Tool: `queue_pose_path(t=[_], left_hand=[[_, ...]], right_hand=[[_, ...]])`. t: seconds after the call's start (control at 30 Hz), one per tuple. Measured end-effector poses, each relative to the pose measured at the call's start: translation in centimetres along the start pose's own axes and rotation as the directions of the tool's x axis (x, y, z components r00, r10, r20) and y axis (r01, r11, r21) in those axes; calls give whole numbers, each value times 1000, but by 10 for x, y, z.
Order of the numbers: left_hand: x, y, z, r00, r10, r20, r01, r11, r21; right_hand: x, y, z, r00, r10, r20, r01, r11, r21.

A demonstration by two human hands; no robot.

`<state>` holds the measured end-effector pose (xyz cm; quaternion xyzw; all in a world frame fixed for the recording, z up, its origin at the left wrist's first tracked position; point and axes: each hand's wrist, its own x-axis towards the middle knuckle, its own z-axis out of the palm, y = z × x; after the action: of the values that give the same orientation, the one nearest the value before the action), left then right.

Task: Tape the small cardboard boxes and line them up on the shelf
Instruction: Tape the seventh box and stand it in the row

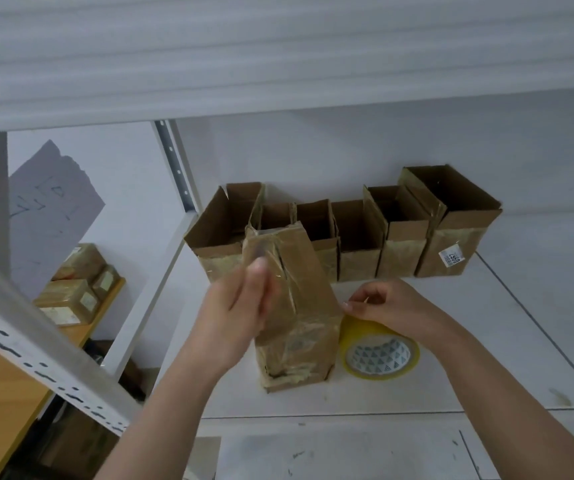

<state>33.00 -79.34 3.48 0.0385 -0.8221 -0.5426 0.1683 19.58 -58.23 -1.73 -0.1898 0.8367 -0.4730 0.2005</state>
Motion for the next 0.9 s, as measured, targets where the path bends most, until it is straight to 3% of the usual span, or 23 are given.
queue_pose_path(t=[0.1,0.17,0.23,0.4,0.53,0.67,0.83,0.9], left_hand=[[30,25,26,939,-84,333,98,995,-24],[42,23,43,892,-134,432,147,989,4],[45,12,52,896,-163,412,174,985,11],[38,-4,52,950,-85,301,95,995,-19],[36,-7,52,953,-91,290,101,995,-17],[35,-10,53,951,-98,292,110,994,-23],[34,-9,54,946,-90,310,86,996,26],[34,-7,53,942,-110,315,97,994,58]], right_hand=[[1,-1,-2,999,-7,44,6,1000,23],[0,0,-7,998,-5,69,-2,995,99],[-2,6,-15,994,-8,112,-12,985,174],[-12,27,-24,972,-59,228,-8,960,281],[-10,30,-23,979,-113,171,56,951,304],[-7,30,-26,971,-104,216,44,963,266],[-2,38,-11,983,3,185,1,1000,-22],[-2,38,-9,985,-22,171,28,999,-37]])
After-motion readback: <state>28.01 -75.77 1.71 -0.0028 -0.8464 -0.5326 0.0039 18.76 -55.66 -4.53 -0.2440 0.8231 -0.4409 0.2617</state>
